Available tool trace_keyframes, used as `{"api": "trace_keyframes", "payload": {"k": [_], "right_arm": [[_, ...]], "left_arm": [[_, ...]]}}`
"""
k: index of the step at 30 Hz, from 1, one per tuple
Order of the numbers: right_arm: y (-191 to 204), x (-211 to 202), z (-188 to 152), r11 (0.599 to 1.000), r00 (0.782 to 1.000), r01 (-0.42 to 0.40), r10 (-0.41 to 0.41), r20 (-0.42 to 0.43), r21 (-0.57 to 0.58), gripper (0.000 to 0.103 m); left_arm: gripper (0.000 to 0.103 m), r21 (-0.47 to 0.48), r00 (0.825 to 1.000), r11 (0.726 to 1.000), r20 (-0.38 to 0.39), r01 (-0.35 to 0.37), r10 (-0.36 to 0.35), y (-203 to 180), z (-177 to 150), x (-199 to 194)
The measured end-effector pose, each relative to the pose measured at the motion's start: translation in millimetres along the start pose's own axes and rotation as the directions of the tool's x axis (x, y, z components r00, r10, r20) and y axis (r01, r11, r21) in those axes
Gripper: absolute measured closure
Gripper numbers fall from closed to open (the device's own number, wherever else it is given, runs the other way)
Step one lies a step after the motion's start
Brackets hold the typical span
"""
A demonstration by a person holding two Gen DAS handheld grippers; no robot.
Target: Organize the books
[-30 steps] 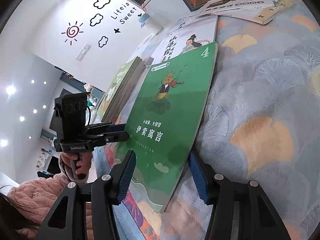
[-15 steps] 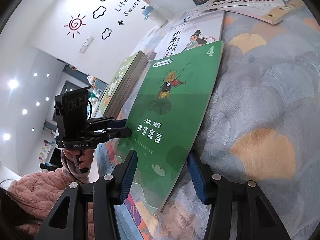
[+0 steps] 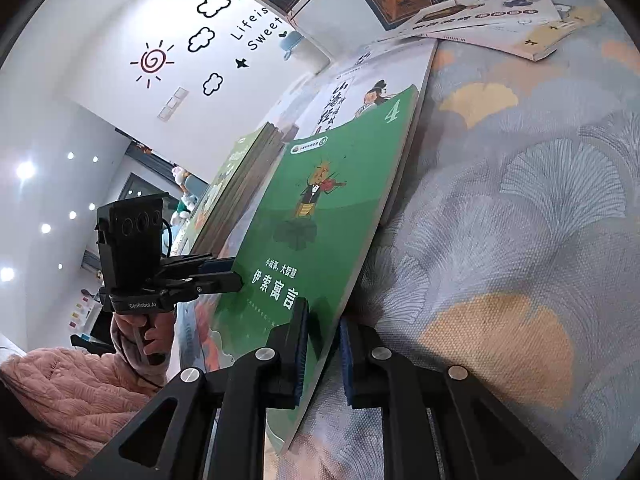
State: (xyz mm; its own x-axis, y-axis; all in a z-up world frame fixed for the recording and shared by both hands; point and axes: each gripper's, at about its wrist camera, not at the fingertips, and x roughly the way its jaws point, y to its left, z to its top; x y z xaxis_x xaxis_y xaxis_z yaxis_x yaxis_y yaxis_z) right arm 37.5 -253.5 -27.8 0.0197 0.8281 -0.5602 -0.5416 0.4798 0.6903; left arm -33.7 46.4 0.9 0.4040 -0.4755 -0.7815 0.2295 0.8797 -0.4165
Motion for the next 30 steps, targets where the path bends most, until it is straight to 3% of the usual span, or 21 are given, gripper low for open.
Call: {"api": "trace_keyframes", "payload": {"k": [10, 13, 17, 22, 30], "right_arm": [[9, 2, 1, 0.999, 0.999, 0.041, -0.042, 0.029, 0.030, 0.090], [19, 4, 0, 0.989, 0.992, 0.111, -0.117, 0.058, 0.096, 0.088], [36, 6, -2, 0.976, 0.976, 0.198, -0.205, 0.077, 0.091, 0.084], [41, 7, -1, 0.971, 0.974, 0.211, -0.219, 0.067, 0.110, 0.084], [61, 8, -4, 0.978, 0.977, 0.197, -0.202, 0.067, 0.071, 0.084]], "left_arm": [[0.072, 0.005, 0.997, 0.999, 0.066, -0.043, 0.043, -7, -6, -2], [0.072, 0.002, 0.996, 0.999, 0.078, -0.044, 0.044, -7, -6, -2], [0.072, -0.005, 0.997, 0.999, 0.067, -0.032, 0.032, -7, -6, -5], [0.072, 0.012, 0.999, 1.000, 0.039, -0.019, 0.019, -10, -6, -7], [0.072, 0.001, 0.998, 1.000, 0.057, -0.003, 0.003, -5, -8, -19]]}}
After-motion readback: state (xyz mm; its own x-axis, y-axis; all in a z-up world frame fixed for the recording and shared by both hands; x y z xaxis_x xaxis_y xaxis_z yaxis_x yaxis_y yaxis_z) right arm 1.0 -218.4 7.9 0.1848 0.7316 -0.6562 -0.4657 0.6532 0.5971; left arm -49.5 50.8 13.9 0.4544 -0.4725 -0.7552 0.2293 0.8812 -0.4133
